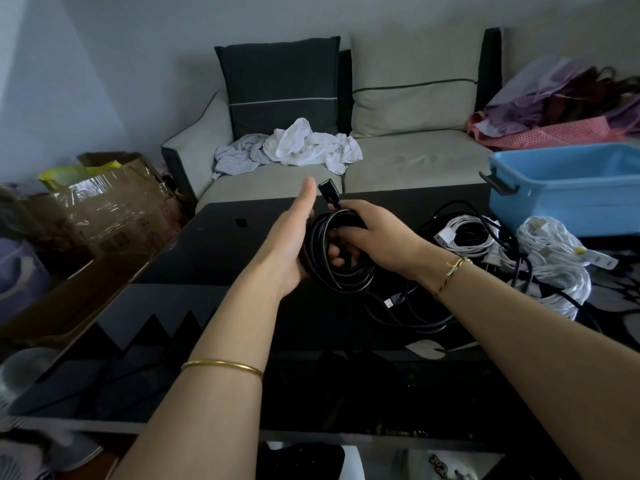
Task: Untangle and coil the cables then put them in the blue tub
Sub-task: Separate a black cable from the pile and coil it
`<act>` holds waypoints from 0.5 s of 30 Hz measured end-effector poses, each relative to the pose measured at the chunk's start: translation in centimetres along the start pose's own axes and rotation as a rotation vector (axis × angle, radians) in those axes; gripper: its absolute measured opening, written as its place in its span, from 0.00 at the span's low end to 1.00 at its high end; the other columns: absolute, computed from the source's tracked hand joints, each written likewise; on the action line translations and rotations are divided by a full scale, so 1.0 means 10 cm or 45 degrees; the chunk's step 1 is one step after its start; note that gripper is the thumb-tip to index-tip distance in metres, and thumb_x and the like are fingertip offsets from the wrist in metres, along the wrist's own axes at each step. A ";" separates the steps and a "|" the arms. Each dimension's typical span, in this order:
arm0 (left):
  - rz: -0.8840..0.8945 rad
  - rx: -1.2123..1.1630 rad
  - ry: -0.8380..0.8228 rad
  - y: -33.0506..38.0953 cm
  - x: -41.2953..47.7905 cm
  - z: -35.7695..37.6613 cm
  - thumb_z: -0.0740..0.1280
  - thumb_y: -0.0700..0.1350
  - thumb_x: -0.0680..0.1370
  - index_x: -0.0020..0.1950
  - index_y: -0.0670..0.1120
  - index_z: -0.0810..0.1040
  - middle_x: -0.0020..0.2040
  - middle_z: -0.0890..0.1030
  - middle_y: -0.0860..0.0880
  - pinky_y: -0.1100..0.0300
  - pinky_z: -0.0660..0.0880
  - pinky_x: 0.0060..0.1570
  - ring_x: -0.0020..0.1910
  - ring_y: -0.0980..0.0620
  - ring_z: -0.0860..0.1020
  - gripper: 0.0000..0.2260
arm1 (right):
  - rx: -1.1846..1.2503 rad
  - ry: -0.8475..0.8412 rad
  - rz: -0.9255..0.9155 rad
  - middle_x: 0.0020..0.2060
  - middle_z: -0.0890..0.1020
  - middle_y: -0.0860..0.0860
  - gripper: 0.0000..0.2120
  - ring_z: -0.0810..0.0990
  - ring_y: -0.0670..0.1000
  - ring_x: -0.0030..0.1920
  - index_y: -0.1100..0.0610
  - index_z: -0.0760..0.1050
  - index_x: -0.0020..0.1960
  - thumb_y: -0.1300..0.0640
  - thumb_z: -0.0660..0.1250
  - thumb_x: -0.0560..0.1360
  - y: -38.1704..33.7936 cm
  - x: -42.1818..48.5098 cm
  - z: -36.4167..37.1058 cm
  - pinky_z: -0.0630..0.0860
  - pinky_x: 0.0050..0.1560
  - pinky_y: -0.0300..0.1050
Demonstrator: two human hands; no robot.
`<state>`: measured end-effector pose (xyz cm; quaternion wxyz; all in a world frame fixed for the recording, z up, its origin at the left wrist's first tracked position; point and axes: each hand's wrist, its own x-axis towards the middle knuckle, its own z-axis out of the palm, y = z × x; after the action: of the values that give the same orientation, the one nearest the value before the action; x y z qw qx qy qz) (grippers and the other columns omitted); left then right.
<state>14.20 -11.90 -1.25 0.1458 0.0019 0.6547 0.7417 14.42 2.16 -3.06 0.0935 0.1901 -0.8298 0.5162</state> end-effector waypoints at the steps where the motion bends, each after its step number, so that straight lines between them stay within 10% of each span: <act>1: 0.062 0.058 0.010 -0.01 0.00 0.02 0.62 0.67 0.74 0.56 0.42 0.78 0.36 0.79 0.47 0.57 0.76 0.32 0.28 0.52 0.75 0.28 | -0.096 -0.022 -0.029 0.35 0.78 0.46 0.09 0.75 0.41 0.30 0.55 0.73 0.53 0.66 0.61 0.77 -0.01 0.02 -0.01 0.75 0.37 0.38; 10: 0.289 0.169 0.425 -0.16 0.01 0.21 0.67 0.55 0.76 0.44 0.43 0.71 0.35 0.77 0.46 0.64 0.69 0.21 0.22 0.54 0.69 0.15 | -0.611 -0.136 0.001 0.53 0.77 0.54 0.13 0.75 0.50 0.48 0.62 0.71 0.62 0.65 0.59 0.78 -0.03 0.12 0.05 0.66 0.42 0.36; 15: 0.396 0.031 0.614 -0.18 0.11 0.24 0.63 0.43 0.77 0.41 0.44 0.68 0.32 0.71 0.46 0.66 0.63 0.19 0.20 0.52 0.65 0.07 | -0.320 0.038 0.054 0.51 0.79 0.53 0.14 0.78 0.50 0.45 0.60 0.74 0.59 0.62 0.67 0.74 0.02 0.11 0.09 0.74 0.47 0.44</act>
<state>14.04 -9.15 -2.86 -0.1296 -0.0726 0.6710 0.7264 13.34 1.24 -3.25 0.1180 0.1515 -0.8903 0.4128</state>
